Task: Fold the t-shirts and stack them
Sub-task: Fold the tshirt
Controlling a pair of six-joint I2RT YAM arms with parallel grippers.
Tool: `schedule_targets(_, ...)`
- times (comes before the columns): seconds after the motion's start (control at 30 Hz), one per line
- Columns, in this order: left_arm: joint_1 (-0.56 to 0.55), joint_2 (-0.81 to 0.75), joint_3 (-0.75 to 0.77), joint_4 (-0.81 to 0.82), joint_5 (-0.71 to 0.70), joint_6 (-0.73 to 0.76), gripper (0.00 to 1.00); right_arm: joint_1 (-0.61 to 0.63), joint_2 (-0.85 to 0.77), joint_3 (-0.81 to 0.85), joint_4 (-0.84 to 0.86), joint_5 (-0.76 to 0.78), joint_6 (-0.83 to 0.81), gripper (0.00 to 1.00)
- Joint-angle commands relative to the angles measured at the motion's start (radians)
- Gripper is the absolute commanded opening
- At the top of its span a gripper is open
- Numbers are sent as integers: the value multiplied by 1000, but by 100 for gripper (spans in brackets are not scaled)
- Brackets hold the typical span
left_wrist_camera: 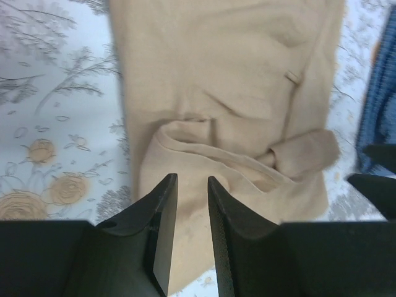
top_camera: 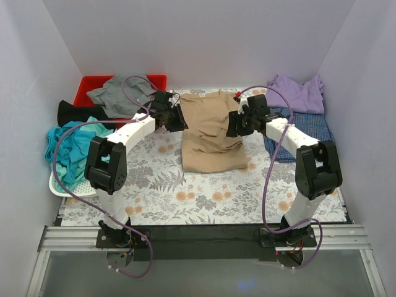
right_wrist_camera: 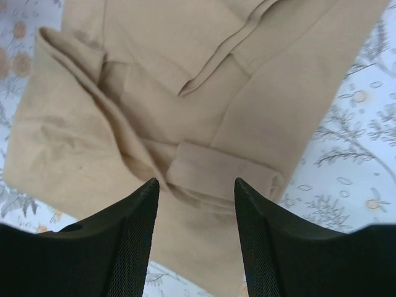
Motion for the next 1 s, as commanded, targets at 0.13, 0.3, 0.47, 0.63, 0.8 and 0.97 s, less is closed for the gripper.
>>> schedule_targets(0.13,-6,-82,-98,56,341,-25,25,68,-69,-82,-22,-108,29,58)
schedule_targets(0.3,-10,-18,-113,56,479,-19,25,85,-60,-110,-22,-121,60,58)
schedule_targets(0.47,-12,76,-91,47,501,-6,24,90,-59,-141,-34,-122,71,57)
schedule_targets(0.63,-12,137,-42,42,446,0,23,90,-46,-145,-49,-107,63,57)
schedule_targets(0.8,-10,167,-11,39,334,9,22,90,-8,-133,-55,-75,58,57)
schedule_targets(0.97,-10,161,9,36,262,15,21,90,42,-99,-60,-61,49,57)
